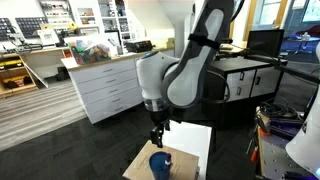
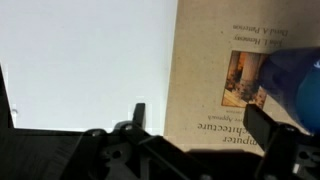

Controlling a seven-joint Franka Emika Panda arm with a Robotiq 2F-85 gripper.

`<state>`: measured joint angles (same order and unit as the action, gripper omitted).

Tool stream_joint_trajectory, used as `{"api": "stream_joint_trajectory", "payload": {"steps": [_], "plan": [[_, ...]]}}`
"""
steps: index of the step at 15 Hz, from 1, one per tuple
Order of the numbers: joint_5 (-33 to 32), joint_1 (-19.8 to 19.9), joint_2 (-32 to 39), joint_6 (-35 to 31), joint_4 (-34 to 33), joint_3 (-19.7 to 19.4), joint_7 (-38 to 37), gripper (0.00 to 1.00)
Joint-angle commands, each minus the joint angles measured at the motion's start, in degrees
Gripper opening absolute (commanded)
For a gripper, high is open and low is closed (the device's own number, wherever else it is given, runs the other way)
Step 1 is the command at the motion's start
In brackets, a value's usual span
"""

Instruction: Pick up the marker and put it in the cup

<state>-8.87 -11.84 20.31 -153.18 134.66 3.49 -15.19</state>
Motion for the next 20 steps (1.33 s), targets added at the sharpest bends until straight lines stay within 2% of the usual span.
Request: {"api": "stream_joint_trajectory", "payload": {"steps": [1, 20], "plan": [[0.4, -0.4, -0.7, -0.6, 1.5, -0.6, 0.3, 1.0], [0.4, -0.6, 0.1, -0.5, 0.2, -0.6, 0.4, 1.0]]}}
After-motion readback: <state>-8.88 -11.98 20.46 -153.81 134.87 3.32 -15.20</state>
